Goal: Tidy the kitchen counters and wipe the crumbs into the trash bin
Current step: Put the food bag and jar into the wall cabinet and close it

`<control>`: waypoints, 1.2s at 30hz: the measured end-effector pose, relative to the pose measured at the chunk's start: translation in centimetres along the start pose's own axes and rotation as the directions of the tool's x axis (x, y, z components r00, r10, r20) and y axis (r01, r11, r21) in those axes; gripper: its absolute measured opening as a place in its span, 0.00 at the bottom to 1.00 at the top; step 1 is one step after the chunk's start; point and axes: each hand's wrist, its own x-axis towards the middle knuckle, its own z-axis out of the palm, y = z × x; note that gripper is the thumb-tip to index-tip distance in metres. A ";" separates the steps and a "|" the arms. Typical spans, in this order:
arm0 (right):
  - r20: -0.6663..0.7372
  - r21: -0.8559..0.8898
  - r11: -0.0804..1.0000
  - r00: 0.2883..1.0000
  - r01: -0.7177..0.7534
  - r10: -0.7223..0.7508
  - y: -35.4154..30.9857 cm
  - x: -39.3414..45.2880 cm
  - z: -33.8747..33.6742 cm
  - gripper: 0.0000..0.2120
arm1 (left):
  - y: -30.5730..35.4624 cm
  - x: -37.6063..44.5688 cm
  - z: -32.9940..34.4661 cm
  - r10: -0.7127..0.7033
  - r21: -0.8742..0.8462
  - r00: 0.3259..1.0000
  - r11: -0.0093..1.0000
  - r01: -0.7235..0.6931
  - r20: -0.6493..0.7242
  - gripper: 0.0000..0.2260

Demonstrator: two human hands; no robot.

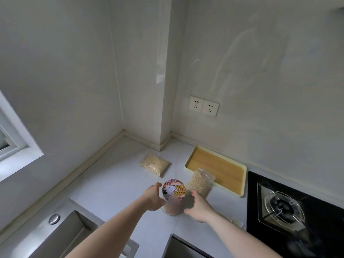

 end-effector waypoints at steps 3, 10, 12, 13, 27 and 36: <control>0.024 -0.057 0.998 0.999 0.029 -0.028 0.2 2.9 0.5 0.51 | 0.0 1.4 0.8 0.007 0.033 1.000 0.999 -0.007 0.012 0.38; -0.049 -0.091 0.992 0.995 0.082 -0.087 0.5 7.4 2.3 0.47 | 0.8 3.6 1.5 0.000 0.155 1.000 0.988 0.001 -0.007 0.37; -0.070 -0.067 0.995 0.994 0.080 -0.085 0.1 7.4 2.3 0.47 | 0.8 3.6 1.5 0.002 0.172 0.999 0.985 0.005 -0.039 0.38; -0.074 -0.058 0.995 0.993 0.084 -0.088 -0.2 7.1 2.3 0.48 | 0.8 3.5 1.5 0.004 0.177 0.999 0.984 0.005 -0.054 0.38; -0.137 0.122 0.890 0.895 0.440 -0.423 -8.9 -5.6 -10.3 0.47 | 4.8 -7.3 -8.3 0.378 -0.084 0.870 0.902 -0.423 -0.318 0.39; -0.414 0.181 0.548 0.569 0.817 -0.711 -20.8 -19.5 -23.6 0.36 | 15.6 -19.6 -22.0 0.617 -0.094 0.457 0.527 -0.844 -0.640 0.35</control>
